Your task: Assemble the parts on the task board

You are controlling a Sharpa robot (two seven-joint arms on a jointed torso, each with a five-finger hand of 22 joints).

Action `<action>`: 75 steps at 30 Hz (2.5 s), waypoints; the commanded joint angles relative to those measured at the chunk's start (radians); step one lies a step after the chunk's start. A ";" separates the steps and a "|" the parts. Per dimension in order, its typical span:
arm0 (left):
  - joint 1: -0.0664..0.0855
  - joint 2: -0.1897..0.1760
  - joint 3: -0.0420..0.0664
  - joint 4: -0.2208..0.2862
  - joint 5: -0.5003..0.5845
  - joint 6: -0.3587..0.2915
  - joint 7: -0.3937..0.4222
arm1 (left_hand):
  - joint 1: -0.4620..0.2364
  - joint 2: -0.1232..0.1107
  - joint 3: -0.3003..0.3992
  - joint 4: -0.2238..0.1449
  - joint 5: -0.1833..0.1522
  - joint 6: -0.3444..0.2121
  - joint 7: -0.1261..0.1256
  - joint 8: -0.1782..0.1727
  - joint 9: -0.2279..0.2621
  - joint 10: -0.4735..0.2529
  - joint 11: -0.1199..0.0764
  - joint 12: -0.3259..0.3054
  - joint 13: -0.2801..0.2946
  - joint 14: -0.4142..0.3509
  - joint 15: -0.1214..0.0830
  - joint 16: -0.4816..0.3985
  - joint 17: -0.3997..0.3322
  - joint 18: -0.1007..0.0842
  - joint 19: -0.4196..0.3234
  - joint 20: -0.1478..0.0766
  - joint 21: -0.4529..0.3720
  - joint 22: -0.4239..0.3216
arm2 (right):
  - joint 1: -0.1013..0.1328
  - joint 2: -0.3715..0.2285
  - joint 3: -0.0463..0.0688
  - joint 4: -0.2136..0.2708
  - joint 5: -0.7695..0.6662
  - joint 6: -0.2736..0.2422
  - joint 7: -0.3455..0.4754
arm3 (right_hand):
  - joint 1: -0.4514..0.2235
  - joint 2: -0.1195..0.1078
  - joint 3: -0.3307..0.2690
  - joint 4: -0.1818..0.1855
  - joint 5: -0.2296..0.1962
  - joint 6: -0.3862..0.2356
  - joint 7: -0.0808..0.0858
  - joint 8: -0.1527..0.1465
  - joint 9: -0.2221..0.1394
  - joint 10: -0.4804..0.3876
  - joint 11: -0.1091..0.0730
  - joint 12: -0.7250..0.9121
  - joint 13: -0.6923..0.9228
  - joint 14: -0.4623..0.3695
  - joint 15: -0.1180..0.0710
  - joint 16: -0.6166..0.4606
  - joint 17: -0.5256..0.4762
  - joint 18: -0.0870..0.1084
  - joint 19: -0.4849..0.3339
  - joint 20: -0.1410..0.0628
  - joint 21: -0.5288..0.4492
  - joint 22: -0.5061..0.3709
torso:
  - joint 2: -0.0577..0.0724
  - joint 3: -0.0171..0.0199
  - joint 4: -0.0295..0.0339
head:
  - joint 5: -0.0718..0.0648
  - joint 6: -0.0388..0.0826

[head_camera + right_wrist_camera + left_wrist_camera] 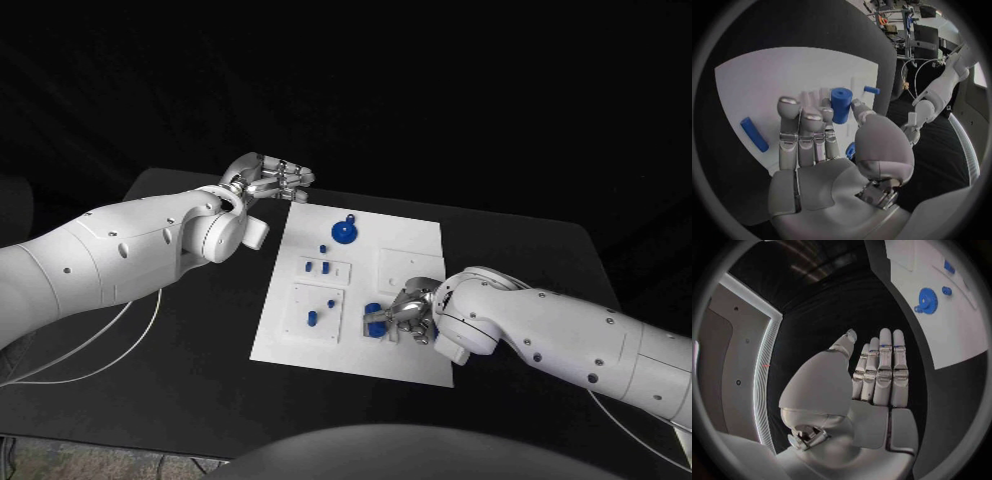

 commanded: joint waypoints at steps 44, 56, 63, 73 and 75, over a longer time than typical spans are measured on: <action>0.000 -0.008 0.001 0.003 -0.006 0.013 0.002 | 0.003 0.007 -0.008 0.000 -0.005 -0.006 0.000 -0.004 0.000 -0.004 -0.002 -0.005 0.000 -0.012 0.001 -0.003 0.000 -0.015 0.000 0.004 -0.002 -0.014 | -0.004 -0.094 0.012 0.121 -0.052 0.045 0.015 | 0.159 0.037 -0.020 -0.128 0.163 0.025 -0.011 -0.006 0.023 0.004 -0.005 0.006 0.009 0.008 -0.003 -0.011 0.018 -0.013 0.048 -0.002 0.011 0.013 | 0.000 0.0004 0.0002 | 0.002 0.000; 0.000 -0.006 0.001 0.002 -0.008 0.015 -0.002 | 0.003 0.007 -0.008 0.000 -0.005 -0.006 0.000 -0.004 0.000 -0.004 -0.002 -0.005 0.000 -0.012 0.001 -0.003 0.000 -0.015 0.000 0.004 -0.002 -0.014 | -0.005 -0.077 0.013 0.109 -0.068 0.010 0.007 | 0.086 0.079 0.071 -0.213 0.225 0.043 -0.023 -0.005 -0.015 0.009 -0.014 0.015 0.006 0.008 -0.009 -0.006 0.015 -0.018 0.049 -0.008 0.015 0.020 | 0.000 -0.0003 0.0012 | 0.001 -0.003; 0.000 -0.006 0.001 0.002 -0.008 0.015 -0.003 | 0.003 0.006 -0.007 0.001 -0.005 -0.006 0.000 -0.004 0.000 -0.006 -0.001 -0.005 0.000 -0.012 0.001 -0.003 -0.001 -0.015 0.000 0.004 -0.001 -0.019 | -0.007 -0.061 0.012 0.098 -0.063 -0.002 0.002 | 0.058 0.082 0.089 -0.216 0.215 0.043 -0.024 -0.005 0.001 0.010 -0.014 0.018 0.006 0.007 -0.009 -0.006 0.013 -0.018 0.049 -0.008 0.015 0.019 | 0.000 0.0006 0.0015 | 0.002 -0.005; 0.000 -0.005 0.000 0.001 -0.009 0.018 -0.005 | 0.004 0.007 -0.007 0.001 -0.005 -0.005 -0.001 -0.004 0.000 -0.006 -0.001 -0.005 0.000 -0.013 0.001 -0.003 -0.001 -0.015 0.000 0.004 -0.001 -0.021 | -0.011 -0.044 0.011 0.089 -0.055 0.007 0.000 | 0.054 0.081 0.078 -0.211 0.209 0.044 -0.024 -0.005 0.010 0.011 -0.014 0.020 0.006 0.007 -0.009 -0.005 0.013 -0.018 0.049 -0.009 0.015 0.019 | 0.000 -0.0001 0.0008 | 0.003 -0.006; 0.000 -0.005 0.000 0.001 -0.010 0.018 -0.006 | 0.004 0.007 -0.007 0.001 -0.005 -0.005 -0.001 -0.004 0.000 -0.006 -0.001 -0.005 0.000 -0.013 0.001 -0.003 -0.001 -0.015 0.000 0.004 -0.001 -0.021 | -0.012 -0.044 0.011 0.088 -0.053 0.014 -0.001 | 0.054 0.081 0.076 -0.210 0.209 0.044 -0.024 -0.005 0.010 0.011 -0.014 0.020 0.006 0.007 -0.009 -0.006 0.013 -0.018 0.049 -0.008 0.016 0.019 | 0.000 -0.0004 0.0010 | 0.004 -0.006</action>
